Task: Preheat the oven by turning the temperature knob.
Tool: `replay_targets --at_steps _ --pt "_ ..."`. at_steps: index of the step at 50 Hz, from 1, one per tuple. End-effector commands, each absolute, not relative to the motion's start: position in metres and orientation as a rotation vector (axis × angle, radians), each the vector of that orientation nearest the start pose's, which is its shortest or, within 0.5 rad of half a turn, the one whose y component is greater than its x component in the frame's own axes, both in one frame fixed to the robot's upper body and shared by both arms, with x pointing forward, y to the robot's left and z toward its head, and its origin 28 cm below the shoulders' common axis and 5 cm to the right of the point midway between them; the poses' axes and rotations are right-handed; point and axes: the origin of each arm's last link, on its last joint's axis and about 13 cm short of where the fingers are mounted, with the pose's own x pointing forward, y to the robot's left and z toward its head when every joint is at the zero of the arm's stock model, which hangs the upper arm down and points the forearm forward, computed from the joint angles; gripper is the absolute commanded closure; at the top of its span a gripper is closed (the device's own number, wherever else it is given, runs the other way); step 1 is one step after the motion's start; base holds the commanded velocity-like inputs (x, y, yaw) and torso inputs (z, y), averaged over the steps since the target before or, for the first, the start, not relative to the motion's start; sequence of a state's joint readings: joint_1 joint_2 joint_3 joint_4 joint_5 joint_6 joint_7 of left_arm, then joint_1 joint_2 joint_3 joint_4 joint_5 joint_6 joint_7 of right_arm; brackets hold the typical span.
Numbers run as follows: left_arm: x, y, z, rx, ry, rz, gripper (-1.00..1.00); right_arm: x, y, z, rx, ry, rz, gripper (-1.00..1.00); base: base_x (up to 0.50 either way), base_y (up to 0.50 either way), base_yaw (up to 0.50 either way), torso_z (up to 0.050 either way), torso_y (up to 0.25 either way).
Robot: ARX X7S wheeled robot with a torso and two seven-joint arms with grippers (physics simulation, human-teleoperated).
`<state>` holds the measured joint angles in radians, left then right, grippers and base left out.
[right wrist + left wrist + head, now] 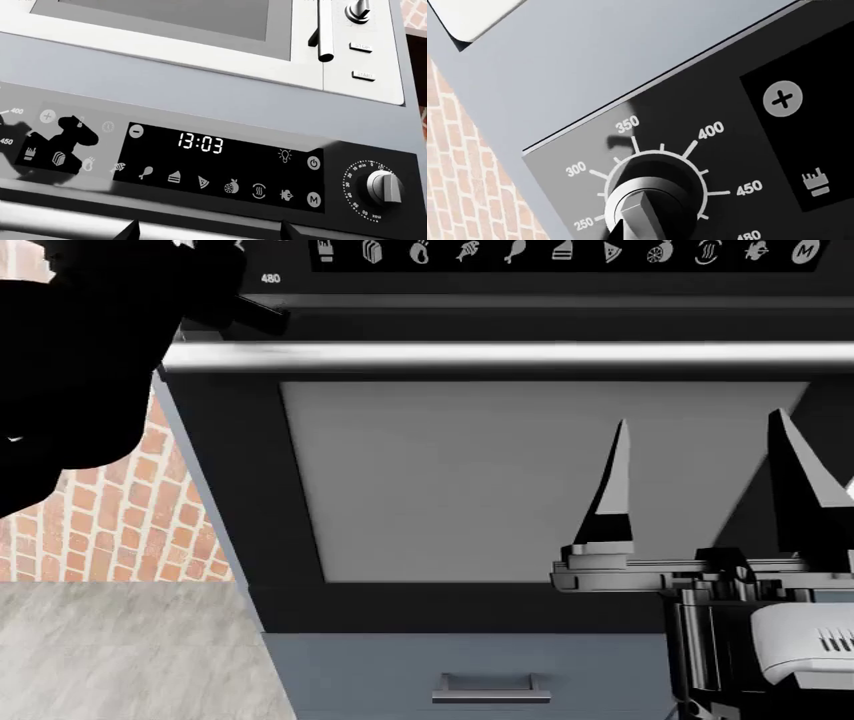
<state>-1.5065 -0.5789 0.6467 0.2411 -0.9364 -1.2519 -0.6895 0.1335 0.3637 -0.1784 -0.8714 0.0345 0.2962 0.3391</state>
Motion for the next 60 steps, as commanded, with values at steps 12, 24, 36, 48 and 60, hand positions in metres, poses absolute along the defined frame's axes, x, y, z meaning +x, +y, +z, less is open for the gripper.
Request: replay_targets --at_steps 12,24,36,48,60 --pt "0.292 0.223 0.355 0.56 -0.176 0.146 1.0 0.183 -0.107 0.188 -0.172 -0.699 -0.05 -1.0 0.0 0.0 0.0 0.0 0.0" --pt "0.296 0.223 0.354 0.554 -0.162 0.13 1.0 0.182 -0.107 0.189 -0.172 -0.699 -0.052 -1.0 0.01 0.0 0.0 0.001 0.0" --pt "0.3 0.222 0.35 0.568 -0.143 0.114 1.0 0.182 -0.108 0.189 -0.171 -0.701 -0.054 -1.0 0.01 0.0 0.0 0.001 0.0" --pt "0.298 0.22 0.347 0.681 -0.164 0.127 1.0 0.182 -0.108 0.189 -0.171 -0.703 -0.055 -1.0 0.01 0.0 -0.01 0.001 0.0" --pt "0.299 0.222 0.345 0.762 -0.177 0.158 1.0 0.182 -0.107 0.189 -0.171 -0.703 -0.055 -1.0 0.01 0.0 -0.01 0.001 0.0"
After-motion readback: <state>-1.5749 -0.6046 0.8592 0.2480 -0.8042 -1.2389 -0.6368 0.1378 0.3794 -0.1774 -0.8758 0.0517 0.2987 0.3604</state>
